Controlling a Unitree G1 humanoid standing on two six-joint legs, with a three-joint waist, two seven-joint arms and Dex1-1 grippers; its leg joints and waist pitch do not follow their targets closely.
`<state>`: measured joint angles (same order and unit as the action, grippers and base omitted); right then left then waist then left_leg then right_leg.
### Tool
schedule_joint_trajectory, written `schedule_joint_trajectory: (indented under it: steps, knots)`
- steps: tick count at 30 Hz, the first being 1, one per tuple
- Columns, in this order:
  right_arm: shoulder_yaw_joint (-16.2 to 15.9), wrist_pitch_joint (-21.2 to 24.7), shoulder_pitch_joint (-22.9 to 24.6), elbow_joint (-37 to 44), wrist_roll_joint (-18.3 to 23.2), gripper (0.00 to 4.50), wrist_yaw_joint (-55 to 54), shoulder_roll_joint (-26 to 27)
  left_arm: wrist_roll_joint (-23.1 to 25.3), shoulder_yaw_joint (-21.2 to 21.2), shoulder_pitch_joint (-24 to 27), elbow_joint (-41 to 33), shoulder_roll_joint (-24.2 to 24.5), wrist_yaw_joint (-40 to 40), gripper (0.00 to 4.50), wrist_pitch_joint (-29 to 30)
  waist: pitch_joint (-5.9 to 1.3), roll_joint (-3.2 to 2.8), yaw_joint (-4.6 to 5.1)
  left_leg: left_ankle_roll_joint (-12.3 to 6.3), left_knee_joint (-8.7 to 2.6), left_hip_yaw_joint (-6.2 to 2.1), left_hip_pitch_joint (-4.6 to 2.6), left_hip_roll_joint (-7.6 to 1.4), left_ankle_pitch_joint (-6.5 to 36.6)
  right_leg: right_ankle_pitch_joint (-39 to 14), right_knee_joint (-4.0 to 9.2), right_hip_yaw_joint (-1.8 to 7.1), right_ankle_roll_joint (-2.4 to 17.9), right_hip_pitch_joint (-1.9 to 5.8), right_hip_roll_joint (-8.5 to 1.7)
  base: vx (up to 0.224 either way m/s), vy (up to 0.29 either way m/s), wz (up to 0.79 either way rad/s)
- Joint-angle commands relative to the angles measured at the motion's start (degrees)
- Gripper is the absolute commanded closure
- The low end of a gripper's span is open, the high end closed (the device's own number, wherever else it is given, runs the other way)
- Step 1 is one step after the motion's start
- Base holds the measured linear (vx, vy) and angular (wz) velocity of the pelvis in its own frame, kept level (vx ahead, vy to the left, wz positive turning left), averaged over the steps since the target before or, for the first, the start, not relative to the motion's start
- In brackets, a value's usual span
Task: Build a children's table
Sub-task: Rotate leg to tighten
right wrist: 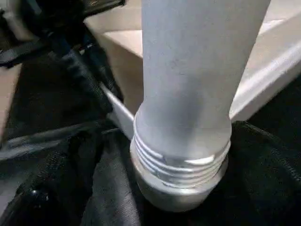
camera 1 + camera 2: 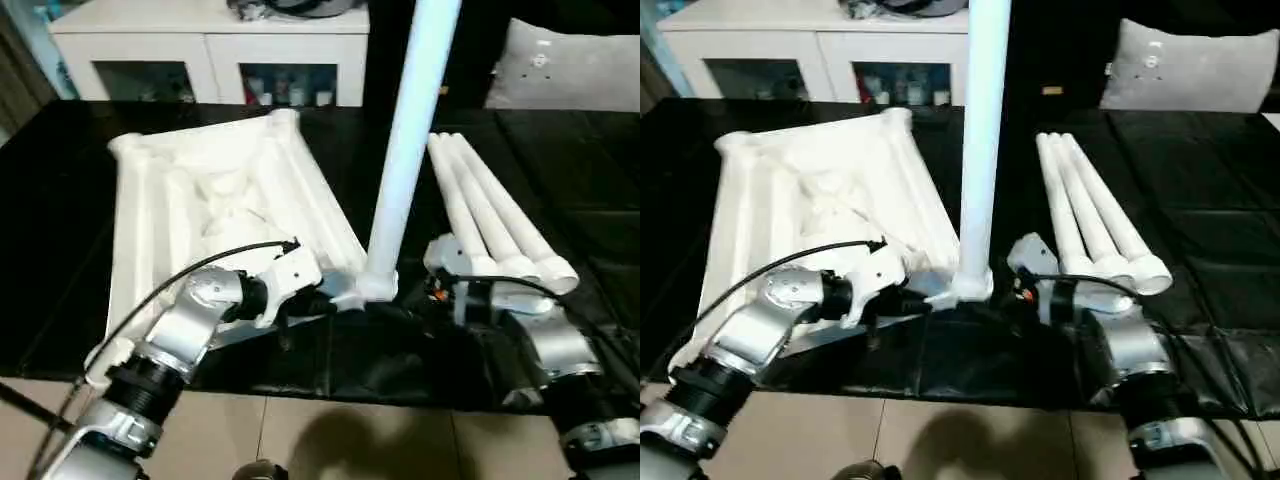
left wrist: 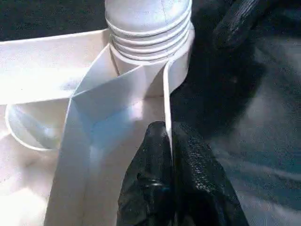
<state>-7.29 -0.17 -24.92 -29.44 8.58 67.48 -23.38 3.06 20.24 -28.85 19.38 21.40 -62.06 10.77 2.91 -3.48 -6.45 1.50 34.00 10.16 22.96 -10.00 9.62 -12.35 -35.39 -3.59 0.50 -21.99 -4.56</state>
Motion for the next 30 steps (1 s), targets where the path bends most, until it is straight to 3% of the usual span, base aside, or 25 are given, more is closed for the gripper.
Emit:
schedule_joint_trajectory:
  steps: [1, 10, 11, 16, 18, 24, 30]
  knots:
    - [-1.8, -0.7, -1.2, 0.4, 0.6, 0.18, 3.8, -0.4, 0.7, 3.1, -1.1, 1.7, 2.0, -5.5, 4.50, -3.5, -4.08, 0.33, 0.02, -5.08, -3.50, -1.11, -1.54, -3.42, 9.8, -1.0, 3.50, 2.30, 15.3, 2.19, -4.11, 0.000, 0.000, 0.00]
    - [-2.7, -1.3, -2.6, -0.8, 0.6, 0.80, 6.5, 0.0, -0.2, 4.3, -2.2, 3.1, 4.0, -11.7, 4.50, -7.3, -4.09, 0.31, -0.29, -3.81, -3.72, -1.17, -1.71, -3.59, 11.1, -2.2, 3.27, 2.30, 15.7, 1.99, -4.19, 0.000, 0.000, 0.00]
    - [-2.8, -1.4, -2.7, -1.0, 0.7, 1.09, 6.6, 0.2, -0.3, 4.3, -2.3, 3.2, 4.0, -11.7, 4.50, -7.5, -4.03, 0.26, -0.35, -3.80, -3.70, -1.14, -1.67, -3.59, 11.5, -2.7, 3.35, 2.33, 15.7, 1.96, -4.27, 0.000, 0.000, 0.00]
    - [-3.3, -1.0, -2.8, -1.1, 1.2, 1.28, 7.6, 0.6, -0.5, 4.1, -2.5, 4.3, 3.9, -12.4, 4.50, -8.6, -4.09, 0.31, -0.39, -3.34, -3.74, -1.19, -1.66, -3.59, 11.8, -3.4, 3.34, 2.32, 15.4, 2.05, -4.32, 0.000, 0.000, 0.00]
    - [-3.5, -0.7, -2.8, -1.1, 1.1, 1.65, 7.9, 0.5, -0.4, 4.0, -2.4, 4.4, 3.8, -12.6, 4.50, -8.7, -4.08, 0.51, -0.46, -3.55, -3.70, -1.14, -1.62, -3.55, 11.4, -3.5, 3.31, 2.32, 15.4, 2.03, -4.36, 0.000, 0.000, 0.00]
    - [-3.5, 0.4, -2.4, -0.8, 1.3, 1.81, 8.4, 0.6, -0.8, 3.9, -2.1, 4.4, 4.0, -12.1, 4.50, -8.6, -4.13, 0.54, -0.48, -3.96, -3.61, -1.14, -1.51, -3.53, 10.5, -3.2, 3.28, 2.30, 15.3, 2.09, -4.39, 0.000, 0.000, 0.00]
    - [-2.8, 4.5, -0.8, 1.5, 3.5, 1.84, 6.6, 2.8, -2.4, 1.8, -0.6, 2.1, 2.4, -8.8, 4.50, -4.6, -4.02, 0.49, -0.48, -3.79, -3.69, -1.15, -1.55, -3.59, 11.2, -4.5, 3.42, 2.31, 15.3, 1.94, -4.36, 0.000, 0.000, 0.00]
